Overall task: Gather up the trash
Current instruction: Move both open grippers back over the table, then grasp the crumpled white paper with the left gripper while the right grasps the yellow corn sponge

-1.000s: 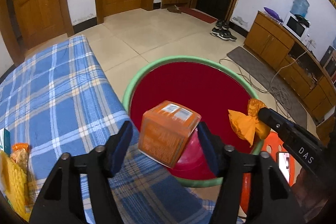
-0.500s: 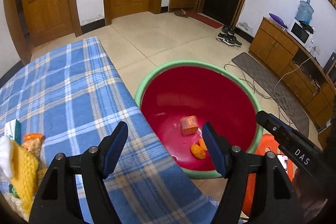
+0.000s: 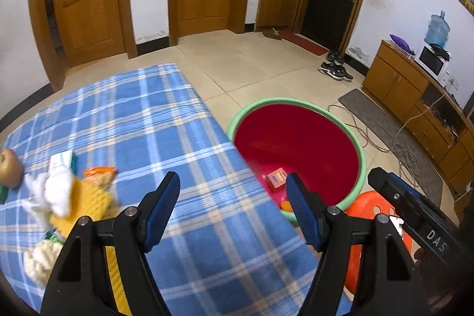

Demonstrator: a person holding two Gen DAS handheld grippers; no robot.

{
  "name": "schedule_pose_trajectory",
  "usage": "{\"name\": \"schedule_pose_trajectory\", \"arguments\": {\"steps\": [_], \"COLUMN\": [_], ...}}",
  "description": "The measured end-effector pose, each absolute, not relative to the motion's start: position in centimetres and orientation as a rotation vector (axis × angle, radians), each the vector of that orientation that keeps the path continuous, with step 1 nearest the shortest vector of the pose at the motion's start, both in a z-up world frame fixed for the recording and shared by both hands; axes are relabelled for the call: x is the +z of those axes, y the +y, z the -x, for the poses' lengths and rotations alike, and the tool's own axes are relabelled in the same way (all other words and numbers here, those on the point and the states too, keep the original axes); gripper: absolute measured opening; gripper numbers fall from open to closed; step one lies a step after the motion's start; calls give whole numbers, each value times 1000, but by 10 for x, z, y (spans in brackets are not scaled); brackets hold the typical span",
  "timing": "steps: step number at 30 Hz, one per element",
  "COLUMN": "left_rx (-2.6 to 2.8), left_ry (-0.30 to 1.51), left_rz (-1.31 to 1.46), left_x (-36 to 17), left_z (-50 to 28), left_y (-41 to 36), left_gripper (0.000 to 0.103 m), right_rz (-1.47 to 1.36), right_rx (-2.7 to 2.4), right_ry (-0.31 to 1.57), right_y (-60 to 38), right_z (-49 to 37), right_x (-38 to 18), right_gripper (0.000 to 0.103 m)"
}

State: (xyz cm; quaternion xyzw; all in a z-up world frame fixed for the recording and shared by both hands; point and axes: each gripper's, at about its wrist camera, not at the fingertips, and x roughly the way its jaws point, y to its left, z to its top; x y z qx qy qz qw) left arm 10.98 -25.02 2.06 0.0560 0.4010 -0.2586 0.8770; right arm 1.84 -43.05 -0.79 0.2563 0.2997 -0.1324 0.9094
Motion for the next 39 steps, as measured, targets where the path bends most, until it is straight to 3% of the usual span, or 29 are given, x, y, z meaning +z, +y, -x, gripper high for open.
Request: {"name": "schedule_pose_trajectory", "arguments": {"steps": [25,39], "left_rx": [-292,-185], "left_ry": [807,835], "left_rz": [-35,-15], "left_x": [33,3], "left_z": [-78,-72], "left_y": [-106,-42], "left_gripper": [75,75], "right_rz": [-441,-375], "right_rx": [-82,-15], "right_ry": [660,727], "right_y": [-324,-274], "right_z": [-18,-28], "right_x": [8,0], "right_gripper": [63,67]}}
